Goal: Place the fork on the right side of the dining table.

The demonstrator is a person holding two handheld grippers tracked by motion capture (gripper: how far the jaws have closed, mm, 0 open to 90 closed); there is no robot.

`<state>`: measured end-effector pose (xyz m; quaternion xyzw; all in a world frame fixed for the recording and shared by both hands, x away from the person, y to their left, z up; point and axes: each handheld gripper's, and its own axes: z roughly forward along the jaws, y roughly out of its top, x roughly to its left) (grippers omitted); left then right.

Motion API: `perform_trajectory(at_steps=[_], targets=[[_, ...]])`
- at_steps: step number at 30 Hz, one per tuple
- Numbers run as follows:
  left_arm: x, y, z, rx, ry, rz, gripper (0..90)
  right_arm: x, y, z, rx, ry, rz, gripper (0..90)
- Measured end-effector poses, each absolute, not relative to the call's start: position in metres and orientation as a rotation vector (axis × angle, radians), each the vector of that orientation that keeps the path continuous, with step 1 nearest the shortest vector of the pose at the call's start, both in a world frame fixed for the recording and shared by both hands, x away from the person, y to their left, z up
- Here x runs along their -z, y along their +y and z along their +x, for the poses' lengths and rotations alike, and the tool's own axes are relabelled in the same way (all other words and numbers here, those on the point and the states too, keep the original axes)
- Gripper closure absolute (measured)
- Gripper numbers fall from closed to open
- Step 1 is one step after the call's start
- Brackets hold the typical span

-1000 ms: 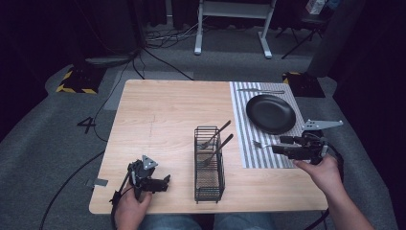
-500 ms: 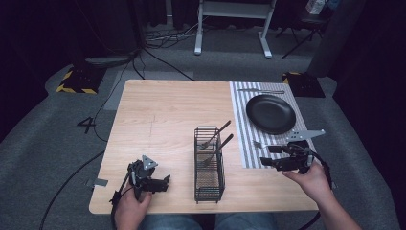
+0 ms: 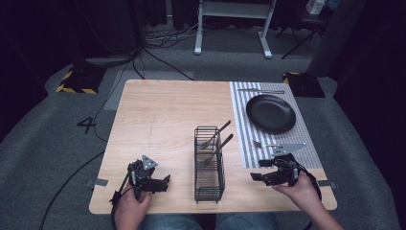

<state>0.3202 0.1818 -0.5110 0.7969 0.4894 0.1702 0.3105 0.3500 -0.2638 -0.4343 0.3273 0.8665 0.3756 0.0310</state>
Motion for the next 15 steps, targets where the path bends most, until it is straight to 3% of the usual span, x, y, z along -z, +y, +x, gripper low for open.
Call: perform_trajectory(at_steps=[15], targets=[[0.511,0.182,0.32,-0.45,1.292,2.104,0.1,0.478,-0.261,0.342,-1.201,2.607,0.983,32.2]])
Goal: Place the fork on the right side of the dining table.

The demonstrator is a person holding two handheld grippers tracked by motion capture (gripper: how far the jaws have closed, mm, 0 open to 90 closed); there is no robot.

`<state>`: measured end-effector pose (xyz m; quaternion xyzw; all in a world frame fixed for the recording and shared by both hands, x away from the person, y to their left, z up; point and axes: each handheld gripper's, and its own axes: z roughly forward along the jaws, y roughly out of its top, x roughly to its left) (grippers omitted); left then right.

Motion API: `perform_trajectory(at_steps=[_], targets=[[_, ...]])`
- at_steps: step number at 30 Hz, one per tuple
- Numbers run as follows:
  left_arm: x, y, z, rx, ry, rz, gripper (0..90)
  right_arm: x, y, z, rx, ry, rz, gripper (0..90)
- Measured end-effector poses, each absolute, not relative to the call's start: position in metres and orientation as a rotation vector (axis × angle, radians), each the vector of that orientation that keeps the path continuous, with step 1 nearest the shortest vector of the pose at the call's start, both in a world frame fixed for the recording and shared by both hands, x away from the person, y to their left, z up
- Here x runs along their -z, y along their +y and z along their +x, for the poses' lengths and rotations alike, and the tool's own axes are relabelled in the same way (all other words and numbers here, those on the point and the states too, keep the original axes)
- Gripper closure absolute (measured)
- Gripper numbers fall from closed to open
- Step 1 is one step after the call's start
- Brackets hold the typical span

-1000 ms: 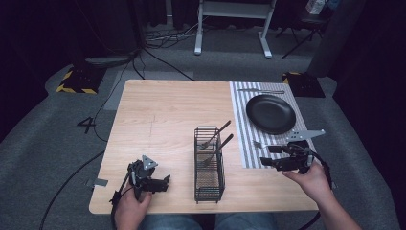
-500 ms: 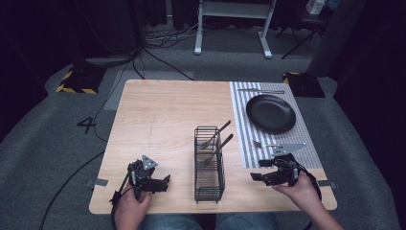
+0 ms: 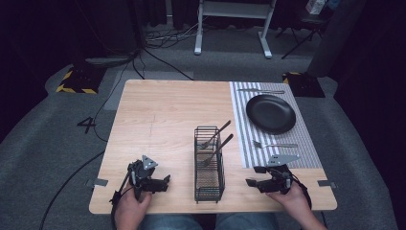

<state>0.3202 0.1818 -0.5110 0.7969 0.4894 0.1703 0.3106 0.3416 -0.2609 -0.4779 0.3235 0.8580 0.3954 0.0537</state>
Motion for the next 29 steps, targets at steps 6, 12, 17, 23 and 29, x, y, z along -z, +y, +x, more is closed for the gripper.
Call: perform_trajectory(at_steps=[6,12,17,23,29], targets=[[0.511,0.182,0.32,-0.449,1.292,2.104,0.2,0.488,-0.263,0.34,-1.209,2.575,0.952,32.1],[0.511,0.182,0.32,-0.45,1.292,2.104,0.2,0.496,-0.26,0.336,-1.176,2.562,0.869,30.9],[0.511,0.182,0.32,-0.449,1.292,2.105,0.2,0.502,-0.258,0.335,-1.159,2.56,0.847,30.4],[0.511,0.182,0.32,-0.449,1.292,2.104,0.2,0.508,-0.256,0.332,-1.123,2.54,0.783,21.9],[0.511,0.182,0.32,-0.449,1.292,2.104,0.2,0.509,-0.255,0.333,-1.095,2.549,0.796,11.9]])
